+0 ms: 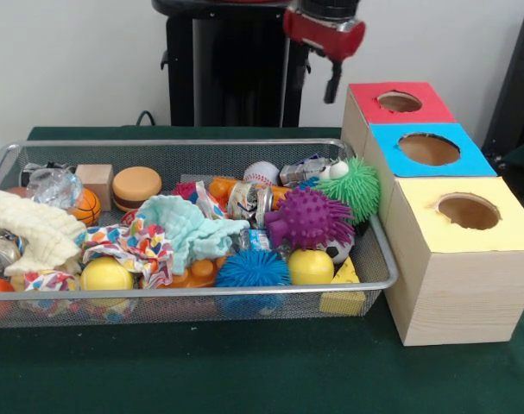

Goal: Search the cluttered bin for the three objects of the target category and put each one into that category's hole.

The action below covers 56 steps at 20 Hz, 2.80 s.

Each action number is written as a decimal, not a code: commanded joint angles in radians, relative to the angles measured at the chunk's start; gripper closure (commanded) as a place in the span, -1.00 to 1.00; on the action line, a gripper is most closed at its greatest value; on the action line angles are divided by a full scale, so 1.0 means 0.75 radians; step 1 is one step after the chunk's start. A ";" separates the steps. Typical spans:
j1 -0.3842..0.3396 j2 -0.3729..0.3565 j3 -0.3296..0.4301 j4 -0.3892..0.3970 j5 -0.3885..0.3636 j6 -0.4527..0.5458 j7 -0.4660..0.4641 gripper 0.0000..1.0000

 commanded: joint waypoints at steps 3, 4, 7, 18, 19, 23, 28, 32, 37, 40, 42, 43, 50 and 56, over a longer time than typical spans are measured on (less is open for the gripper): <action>-0.234 -0.001 0.287 -0.046 -0.268 -0.032 -0.241 -1.00; -0.257 0.010 0.307 -0.045 -0.294 -0.055 -0.231 -1.00; -0.310 0.032 0.339 -0.056 -0.384 -0.103 -0.206 -1.00; -0.543 0.163 0.468 -0.057 -0.721 -0.287 -0.167 -1.00; -0.572 0.167 0.476 -0.056 -0.756 -0.293 -0.173 -1.00; -0.668 0.193 0.512 -0.080 -0.883 -0.295 -0.192 -1.00; -0.726 0.239 0.561 -0.127 -0.989 -0.298 -0.167 -1.00; -0.760 0.247 0.606 -0.146 -1.047 -0.274 -0.153 -1.00; -0.826 0.226 0.707 -0.164 -1.064 -0.156 -0.214 -1.00; -0.854 0.226 0.760 -0.191 -1.064 -0.082 -0.253 -1.00; -0.868 0.232 0.789 -0.212 -1.063 -0.042 -0.277 -1.00; -0.874 0.238 0.803 -0.225 -1.063 -0.022 -0.287 -1.00; -0.901 0.261 0.890 -0.315 -1.060 0.110 -0.348 -1.00; -0.952 0.273 0.986 -0.402 -1.054 0.266 -0.451 -1.00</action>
